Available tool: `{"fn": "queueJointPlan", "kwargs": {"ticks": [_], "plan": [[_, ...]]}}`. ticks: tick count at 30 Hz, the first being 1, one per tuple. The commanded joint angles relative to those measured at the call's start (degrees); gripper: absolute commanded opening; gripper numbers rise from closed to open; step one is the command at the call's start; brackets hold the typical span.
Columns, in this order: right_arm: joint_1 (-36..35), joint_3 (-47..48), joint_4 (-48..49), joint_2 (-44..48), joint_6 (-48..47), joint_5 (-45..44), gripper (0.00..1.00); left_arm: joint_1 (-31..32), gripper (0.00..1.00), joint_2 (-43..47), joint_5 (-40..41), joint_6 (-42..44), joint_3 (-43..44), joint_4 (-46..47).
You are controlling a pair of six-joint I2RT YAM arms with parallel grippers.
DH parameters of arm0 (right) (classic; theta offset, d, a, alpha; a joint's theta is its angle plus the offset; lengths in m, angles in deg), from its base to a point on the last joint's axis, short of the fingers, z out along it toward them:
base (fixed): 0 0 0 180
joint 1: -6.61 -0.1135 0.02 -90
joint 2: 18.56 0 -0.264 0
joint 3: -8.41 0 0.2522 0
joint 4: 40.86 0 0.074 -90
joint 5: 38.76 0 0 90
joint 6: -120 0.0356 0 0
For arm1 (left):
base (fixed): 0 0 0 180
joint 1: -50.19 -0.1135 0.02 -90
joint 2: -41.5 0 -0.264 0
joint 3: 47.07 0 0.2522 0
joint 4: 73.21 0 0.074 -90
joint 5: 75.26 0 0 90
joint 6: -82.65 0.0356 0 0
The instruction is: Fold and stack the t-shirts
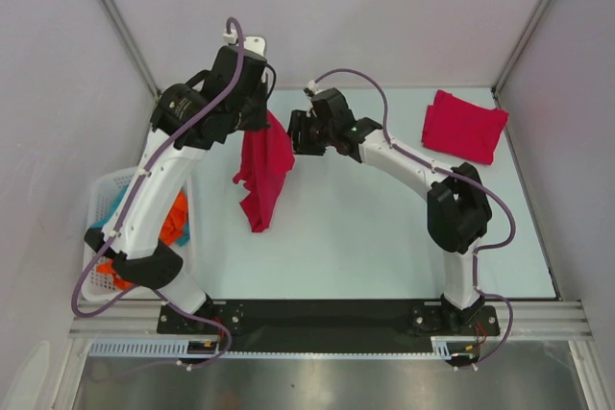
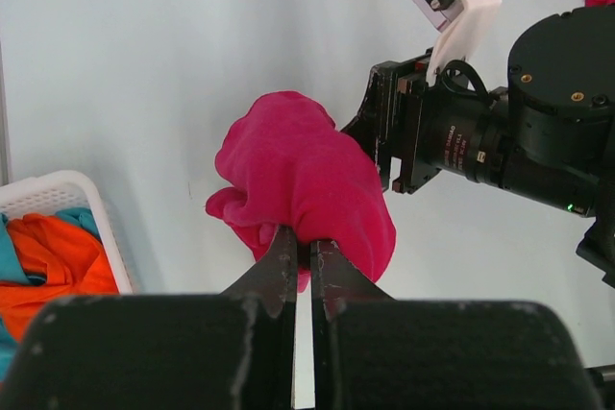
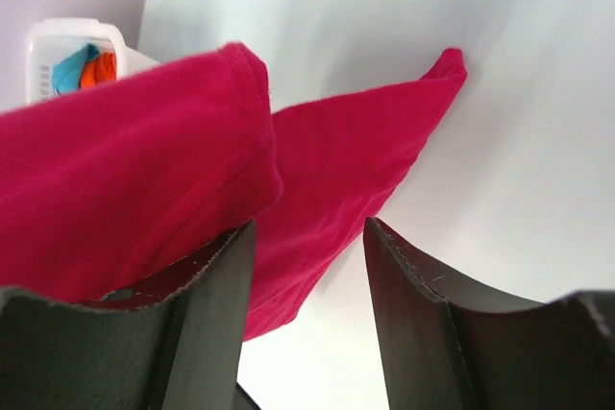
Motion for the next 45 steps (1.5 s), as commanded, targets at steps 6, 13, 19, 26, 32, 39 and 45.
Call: {"fn": "queueJointPlan", "kwargs": {"ticks": [6, 13, 19, 26, 32, 39, 45], "plan": [[0.0, 4.8, 0.4, 2.1, -1.8, -1.4, 0.54, 0.9, 0.00, 0.6, -0.1, 0.4, -0.5, 2.0], [-0.3, 5.4, 1.1, 2.1, -1.9, -1.2, 0.53, 2.2, 0.00, -1.0, -1.3, 0.3, -0.1, 2.2], [-0.5, 5.1, 3.7, 1.4, -2.4, -0.4, 0.07, 3.0, 0.00, -1.9, -2.3, 0.6, -0.4, 2.3], [-0.6, 3.2, 5.7, 1.9, -4.4, -1.4, 0.00, 3.2, 0.00, -0.7, -1.7, 0.9, -2.3, 2.8], [1.5, 5.0, 4.7, 1.9, -6.6, -4.6, 0.00, 2.0, 0.00, -2.3, -0.3, 1.0, 1.3, 2.0], [6.2, 12.7, -0.5, 0.1, -10.1, -7.8, 0.00, 0.7, 0.00, -0.7, 0.2, 0.6, 0.9, 1.4], [7.7, 16.8, -2.8, -0.3, -11.3, -9.4, 0.00, -0.1, 0.00, 2.1, 1.1, 0.5, -2.5, 1.3]]}}
